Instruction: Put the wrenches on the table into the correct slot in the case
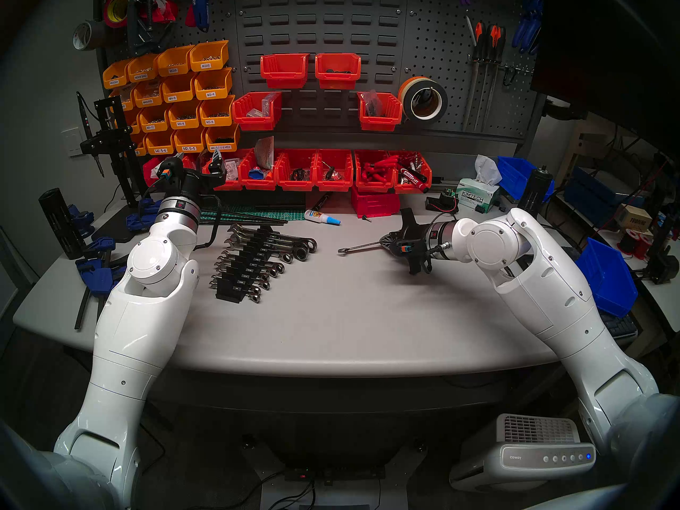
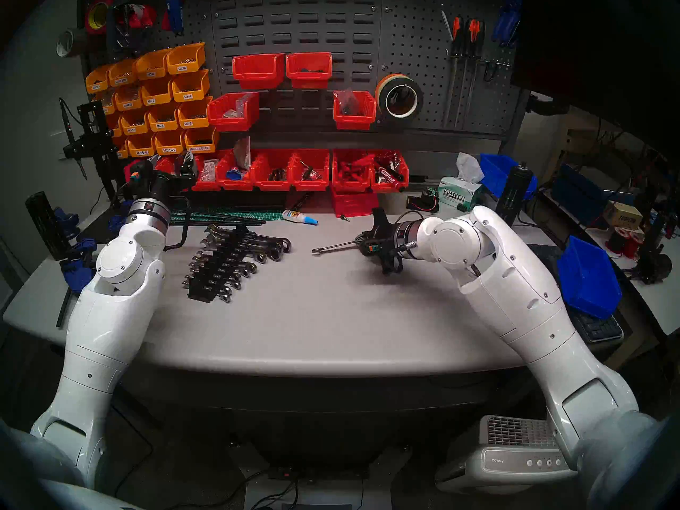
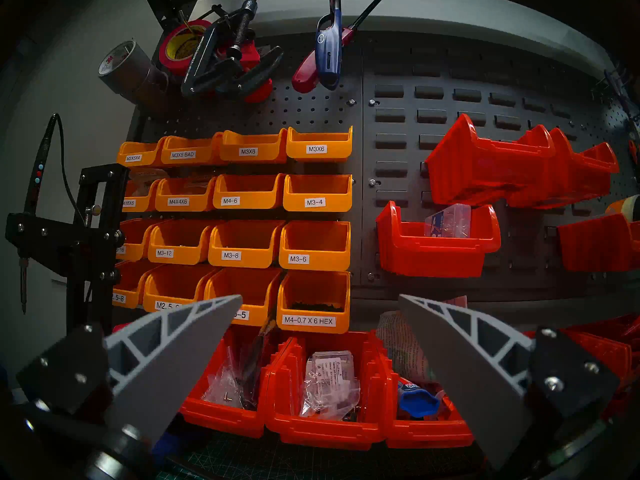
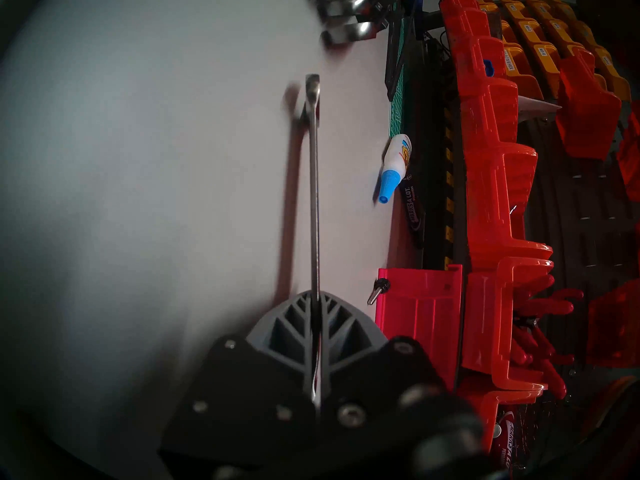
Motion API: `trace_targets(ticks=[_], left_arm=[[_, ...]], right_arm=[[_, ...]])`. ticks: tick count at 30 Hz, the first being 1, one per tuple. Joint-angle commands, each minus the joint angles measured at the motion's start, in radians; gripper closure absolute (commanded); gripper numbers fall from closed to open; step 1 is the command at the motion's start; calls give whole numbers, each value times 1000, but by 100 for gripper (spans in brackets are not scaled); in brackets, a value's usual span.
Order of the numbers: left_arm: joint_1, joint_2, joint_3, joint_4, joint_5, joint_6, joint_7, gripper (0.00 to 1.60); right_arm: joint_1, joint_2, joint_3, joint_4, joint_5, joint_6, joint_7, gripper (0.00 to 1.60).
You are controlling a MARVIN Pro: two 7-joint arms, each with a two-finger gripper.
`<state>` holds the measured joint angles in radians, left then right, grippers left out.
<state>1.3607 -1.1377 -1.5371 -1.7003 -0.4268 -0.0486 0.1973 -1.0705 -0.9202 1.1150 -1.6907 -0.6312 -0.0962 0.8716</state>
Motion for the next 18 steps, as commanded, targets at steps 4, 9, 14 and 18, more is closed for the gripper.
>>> trace_targets(ticks=[4, 9, 14, 18], left_arm=[[-32, 1, -8, -28, 0, -11, 0, 0], [-32, 1, -8, -28, 0, -11, 0, 0], [-31, 2, -8, -27, 0, -11, 0, 0], [-31, 2, -8, -28, 0, -11, 0, 0]], right_arm=[[68, -22, 11, 8, -13, -20, -13, 160], [89, -36, 11, 21, -24, -35, -15, 160], [103, -49, 16, 27, -29, -46, -19, 160], [108, -55, 19, 29, -32, -51, -19, 160]])
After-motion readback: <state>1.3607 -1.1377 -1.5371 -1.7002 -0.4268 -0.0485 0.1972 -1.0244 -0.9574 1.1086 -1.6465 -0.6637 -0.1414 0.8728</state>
